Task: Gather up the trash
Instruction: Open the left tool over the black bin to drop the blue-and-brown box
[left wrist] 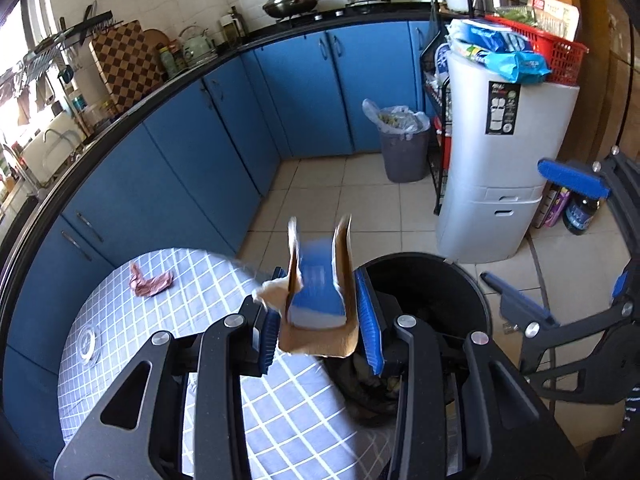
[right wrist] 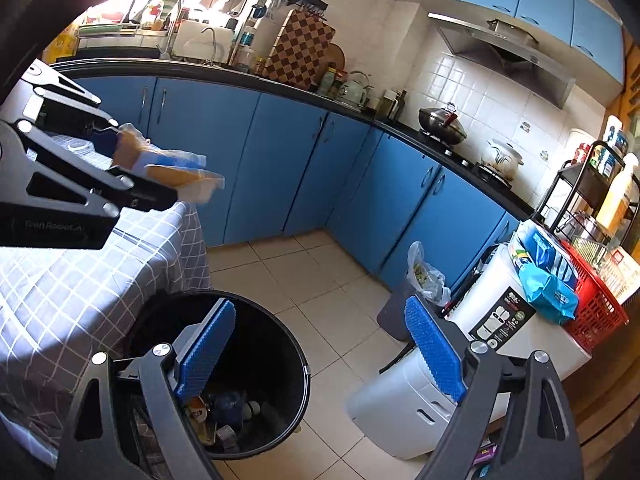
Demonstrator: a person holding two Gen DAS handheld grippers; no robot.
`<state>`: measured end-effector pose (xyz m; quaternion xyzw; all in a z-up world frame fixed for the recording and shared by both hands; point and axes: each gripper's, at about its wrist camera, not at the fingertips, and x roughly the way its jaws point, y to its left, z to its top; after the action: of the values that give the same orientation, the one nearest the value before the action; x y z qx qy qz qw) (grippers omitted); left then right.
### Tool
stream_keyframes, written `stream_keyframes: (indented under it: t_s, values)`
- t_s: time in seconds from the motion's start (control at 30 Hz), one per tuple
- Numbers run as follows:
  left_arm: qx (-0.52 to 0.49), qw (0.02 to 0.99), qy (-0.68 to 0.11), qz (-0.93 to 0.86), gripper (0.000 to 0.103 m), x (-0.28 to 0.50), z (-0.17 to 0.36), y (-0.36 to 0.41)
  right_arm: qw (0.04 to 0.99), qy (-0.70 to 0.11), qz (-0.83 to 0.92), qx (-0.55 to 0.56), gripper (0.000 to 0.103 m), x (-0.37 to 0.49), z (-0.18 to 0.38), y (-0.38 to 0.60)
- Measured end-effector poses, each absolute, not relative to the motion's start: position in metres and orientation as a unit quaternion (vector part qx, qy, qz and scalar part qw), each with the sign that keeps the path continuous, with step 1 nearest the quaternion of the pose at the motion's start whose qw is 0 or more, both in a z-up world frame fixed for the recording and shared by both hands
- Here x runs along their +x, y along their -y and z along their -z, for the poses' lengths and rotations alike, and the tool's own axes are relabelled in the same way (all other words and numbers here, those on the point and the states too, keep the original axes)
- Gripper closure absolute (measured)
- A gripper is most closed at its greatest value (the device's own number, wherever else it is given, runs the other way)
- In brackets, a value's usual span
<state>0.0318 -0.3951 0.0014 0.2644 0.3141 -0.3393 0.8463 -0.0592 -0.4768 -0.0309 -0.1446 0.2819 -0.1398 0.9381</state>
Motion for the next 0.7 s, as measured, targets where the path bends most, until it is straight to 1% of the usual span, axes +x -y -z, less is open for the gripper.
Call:
stream_keyframes:
  t_s: [0.3, 0.33, 0.37, 0.4, 0.43, 0.7]
  values:
    - [0.268, 0.843, -0.303, 0.356, 0.066, 0.029, -0.007, 0.418, 0.938, -0.284, 0.145, -0.135, 0.018, -0.063, 0.035, 0.486]
    - [0.267, 0.843, -0.304, 0.355, 0.061, 0.029, -0.007, 0.419, 0.939, -0.284, 0.145, -0.133, 0.018, -0.063, 0.035, 0.487]
    - [0.267, 0.843, -0.304, 0.354, 0.036, 0.029, -0.007, 0.419, 0.939, -0.284, 0.144, -0.13, 0.018, -0.063, 0.035, 0.488]
    - [0.263, 0.846, -0.3, 0.354, 0.027, 0.029, -0.008, 0.417, 0.939, -0.284, 0.144, -0.128, 0.018, -0.063, 0.036, 0.489]
    - [0.258, 0.849, -0.293, 0.356, 0.023, 0.028, -0.009, 0.416, 0.939, -0.284, 0.144, -0.127, 0.018, -0.063, 0.036, 0.489]
    - [0.267, 0.852, -0.274, 0.356, 0.022, 0.022, -0.015, 0.415, 0.941, -0.28, 0.142, -0.126, 0.018, -0.062, 0.034, 0.489]
